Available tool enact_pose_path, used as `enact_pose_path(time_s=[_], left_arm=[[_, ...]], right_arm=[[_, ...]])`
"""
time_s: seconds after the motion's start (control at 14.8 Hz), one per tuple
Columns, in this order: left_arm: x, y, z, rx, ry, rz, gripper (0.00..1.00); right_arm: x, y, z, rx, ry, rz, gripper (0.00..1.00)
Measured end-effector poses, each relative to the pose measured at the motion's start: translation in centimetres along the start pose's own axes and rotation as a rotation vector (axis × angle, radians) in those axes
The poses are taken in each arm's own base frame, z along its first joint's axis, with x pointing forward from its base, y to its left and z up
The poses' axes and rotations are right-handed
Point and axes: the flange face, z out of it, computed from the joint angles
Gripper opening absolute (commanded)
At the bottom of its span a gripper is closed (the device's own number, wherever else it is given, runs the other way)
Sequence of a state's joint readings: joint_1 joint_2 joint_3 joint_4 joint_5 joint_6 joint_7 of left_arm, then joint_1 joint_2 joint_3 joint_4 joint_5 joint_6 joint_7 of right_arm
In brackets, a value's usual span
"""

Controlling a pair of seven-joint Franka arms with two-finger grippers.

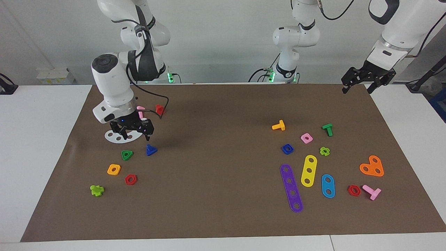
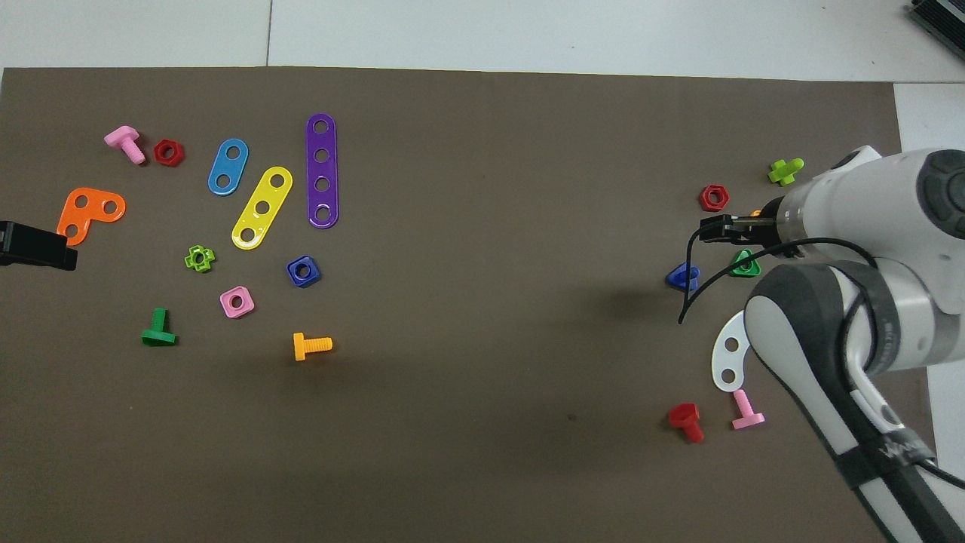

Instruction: Unscrew and place screws in storage area

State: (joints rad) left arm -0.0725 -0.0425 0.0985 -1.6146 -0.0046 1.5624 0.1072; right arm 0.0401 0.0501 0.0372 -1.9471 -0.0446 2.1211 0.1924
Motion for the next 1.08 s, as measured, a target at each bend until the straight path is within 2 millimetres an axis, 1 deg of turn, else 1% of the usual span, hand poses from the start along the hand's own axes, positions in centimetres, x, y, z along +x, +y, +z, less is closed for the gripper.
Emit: enact_pose_path(time_s=[0.14, 0.27, 0.41, 0.61, 0.74, 0.81, 0.95, 1.08], left_arm=[[0.2, -0.1, -0.2, 0.002, 0.023, -0.001, 1.0], [0.3, -0.3, -0.3, 0.003, 0.032, -0.005, 1.0], [0.3, -0.6, -0.2, 0.003, 0.033, -0.01, 1.0], [0.4, -0.9, -0.3, 0.004, 0.044, -0.015, 1.0], [0.4, -0.9, -0.3, 0.005, 0.048, -0.016, 1.0], [0.4, -0.9, -0.3, 0.005, 0.048, -0.016, 1.0], [0.4, -0.9, -0.2, 0.005, 0.047, -0.016, 1.0], [0.4, -0.9, 0.0, 0.004, 0.042, -0.016, 1.0]], right_arm=[[0.4, 0.7, -3.7, -0.005, -0.002, 0.014, 0.97], [0.8, 0.9, -6.9, -0.006, 0.001, 0.019, 0.97], [0.9, 0.9, -9.5, -0.008, -0.006, 0.019, 0.97], [0.7, 0.6, -12.7, -0.013, -0.032, 0.015, 0.98], [0.4, 0.4, -14.3, -0.015, -0.055, 0.011, 0.98], [0.1, 0.3, -14.7, -0.016, -0.074, 0.009, 0.99], [-0.3, -0.1, -15.1, -0.01, -0.098, 0.004, 0.99], [-0.9, -0.2, -15.0, -0.009, -0.133, 0.0, 0.99]])
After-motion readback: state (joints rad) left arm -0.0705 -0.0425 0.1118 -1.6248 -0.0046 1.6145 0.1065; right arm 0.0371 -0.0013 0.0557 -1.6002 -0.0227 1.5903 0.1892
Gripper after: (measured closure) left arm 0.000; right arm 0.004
